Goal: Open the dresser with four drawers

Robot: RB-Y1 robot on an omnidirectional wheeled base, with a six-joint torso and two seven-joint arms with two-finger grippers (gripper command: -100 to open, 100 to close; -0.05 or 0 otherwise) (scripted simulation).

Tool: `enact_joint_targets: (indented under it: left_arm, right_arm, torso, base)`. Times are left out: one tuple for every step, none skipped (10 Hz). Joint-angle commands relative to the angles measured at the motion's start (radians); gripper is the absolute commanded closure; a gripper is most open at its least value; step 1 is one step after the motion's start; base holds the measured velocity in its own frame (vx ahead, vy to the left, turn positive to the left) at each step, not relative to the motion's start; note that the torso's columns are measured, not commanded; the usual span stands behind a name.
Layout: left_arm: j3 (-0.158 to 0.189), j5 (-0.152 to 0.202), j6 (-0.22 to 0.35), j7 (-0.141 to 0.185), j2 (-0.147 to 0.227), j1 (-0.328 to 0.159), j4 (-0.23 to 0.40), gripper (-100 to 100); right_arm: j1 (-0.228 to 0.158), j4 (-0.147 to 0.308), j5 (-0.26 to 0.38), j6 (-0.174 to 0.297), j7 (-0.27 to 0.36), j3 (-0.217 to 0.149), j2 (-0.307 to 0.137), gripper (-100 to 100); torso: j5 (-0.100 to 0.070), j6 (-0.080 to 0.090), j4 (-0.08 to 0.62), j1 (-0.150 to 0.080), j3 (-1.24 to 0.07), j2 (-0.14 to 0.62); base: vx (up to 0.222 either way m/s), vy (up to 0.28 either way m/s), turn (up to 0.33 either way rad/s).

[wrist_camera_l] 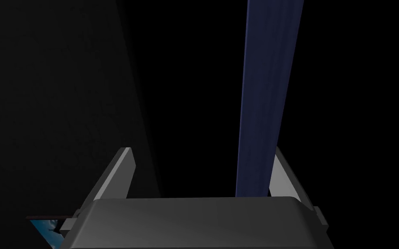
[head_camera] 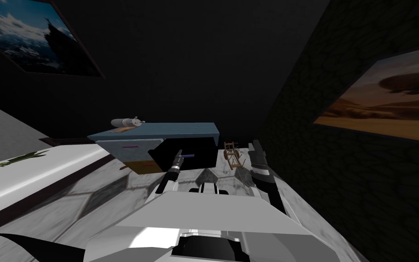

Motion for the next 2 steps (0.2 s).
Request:
enact_joint_targets:
  left_arm:
    - [0.000,0.000,0.001,0.000,0.000,0.001,0.001,0]
    - [0.000,0.000,0.001,0.000,0.000,0.001,0.001,0]
  right_arm:
    - [0.000,0.000,0.000,0.000,0.000,0.000,0.000,0]
    - [0.000,0.000,0.000,0.000,0.000,0.000,0.000,0]
  torso:
    - [0.000,0.000,-0.001,0.000,0.000,0.000]
    - [0.001,0.000,-0.001,0.001,0.000,-0.001]
  base:
    - [0.000,0.000,0.000]
    - [0.000,0.000,0.000]
